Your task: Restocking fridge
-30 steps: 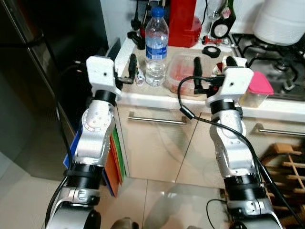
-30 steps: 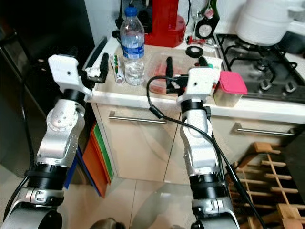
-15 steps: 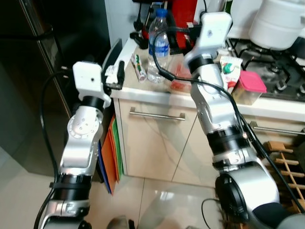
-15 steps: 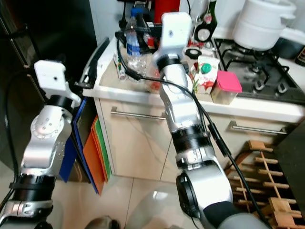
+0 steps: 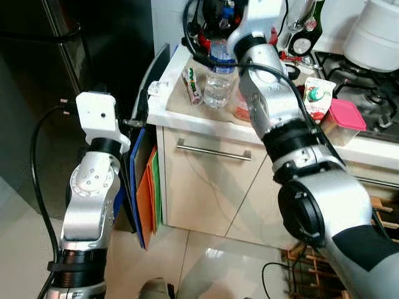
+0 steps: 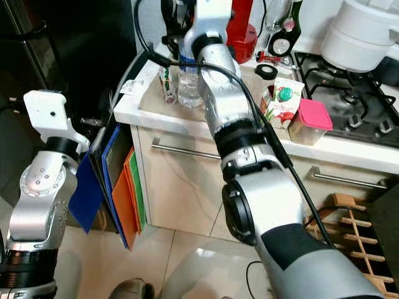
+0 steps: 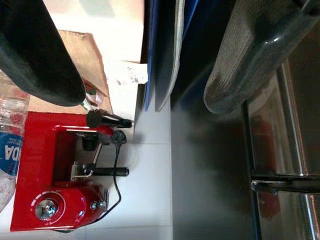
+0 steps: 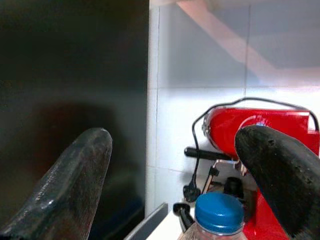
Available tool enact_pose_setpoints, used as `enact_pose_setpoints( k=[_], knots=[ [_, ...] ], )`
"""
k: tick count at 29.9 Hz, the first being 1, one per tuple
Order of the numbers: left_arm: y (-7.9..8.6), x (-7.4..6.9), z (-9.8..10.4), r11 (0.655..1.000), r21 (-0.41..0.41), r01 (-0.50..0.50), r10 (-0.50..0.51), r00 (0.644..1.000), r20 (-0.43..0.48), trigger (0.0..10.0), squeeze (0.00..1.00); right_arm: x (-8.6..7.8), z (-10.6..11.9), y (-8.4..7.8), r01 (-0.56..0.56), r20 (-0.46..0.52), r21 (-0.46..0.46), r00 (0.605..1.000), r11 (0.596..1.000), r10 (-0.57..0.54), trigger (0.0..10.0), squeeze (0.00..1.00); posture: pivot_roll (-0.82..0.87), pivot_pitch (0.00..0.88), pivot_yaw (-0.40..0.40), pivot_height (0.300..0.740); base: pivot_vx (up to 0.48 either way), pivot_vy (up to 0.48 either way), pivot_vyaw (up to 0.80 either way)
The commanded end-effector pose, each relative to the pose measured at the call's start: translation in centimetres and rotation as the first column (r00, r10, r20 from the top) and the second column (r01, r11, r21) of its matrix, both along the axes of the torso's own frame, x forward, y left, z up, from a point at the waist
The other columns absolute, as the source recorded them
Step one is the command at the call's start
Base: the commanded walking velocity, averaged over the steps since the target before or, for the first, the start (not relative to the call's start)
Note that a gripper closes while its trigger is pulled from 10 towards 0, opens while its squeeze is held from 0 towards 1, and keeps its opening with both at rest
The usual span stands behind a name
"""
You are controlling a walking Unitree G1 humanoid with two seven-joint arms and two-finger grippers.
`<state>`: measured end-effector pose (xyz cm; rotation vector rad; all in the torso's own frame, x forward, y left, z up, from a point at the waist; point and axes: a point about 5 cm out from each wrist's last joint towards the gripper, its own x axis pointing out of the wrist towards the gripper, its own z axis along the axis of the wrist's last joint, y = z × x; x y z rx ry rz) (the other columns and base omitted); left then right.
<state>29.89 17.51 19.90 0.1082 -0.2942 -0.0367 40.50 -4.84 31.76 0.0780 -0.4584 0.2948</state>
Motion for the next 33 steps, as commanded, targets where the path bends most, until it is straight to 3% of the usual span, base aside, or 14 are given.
enact_pose_setpoints(
  k=[1, 10, 21, 22, 33],
  knots=[
    [-0.1, -0.3, 0.4, 1.0, 0.005, 0.015, -0.015, 1.0, 0.007, 10.0, 0.0, 0.4, -0.2, -0.8, 0.026, -0.031, 0.01, 0.999, 1.0, -0.026, 10.0, 0.0, 0.28, 0.013, -0.052, 0.732, 0.0, 0.0, 0.0],
    [-0.2, -0.3, 0.2, 1.0, -0.003, 0.017, -0.017, 1.0, -0.025, 10.0, 0.0, 1.2, -0.5, -1.6, 0.088, -0.109, 0.002, 0.99, 0.996, -0.087, 10.0, 0.0, 0.28, 0.031, -0.048, 0.732, 0.0, 0.0, 0.0],
    [-0.3, -0.2, 0.2, 1.0, -0.018, 0.011, -0.011, 0.999, -0.037, 10.0, 0.0, 1.5, -1.1, -1.9, 0.076, -0.178, 0.035, 0.982, 0.997, -0.068, 10.0, 0.0, 0.26, 0.039, -0.05, 0.732, 0.0, 0.0, 0.0],
    [-0.4, -0.2, 0.1, 1.0, -0.02, 0.013, -0.013, 0.999, -0.039, 10.0, 0.0, 1.5, -1.0, -1.9, 0.076, -0.171, 0.043, 0.983, 0.996, -0.068, 0.0, 0.0, 0.25, 0.039, -0.048, 0.732, 0.0, 0.0, 0.0],
    [-0.5, 0.3, 0.1, 0.999, -0.023, 0.023, -0.024, 0.999, -0.047, 10.0, 0.0, 1.4, -1.1, -1.5, 0.055, -0.155, 0.036, 0.987, 0.998, -0.048, 0.0, 0.0, 0.24, 0.043, -0.04, 0.732, 0.0, 0.0, 0.0]
  ],
)
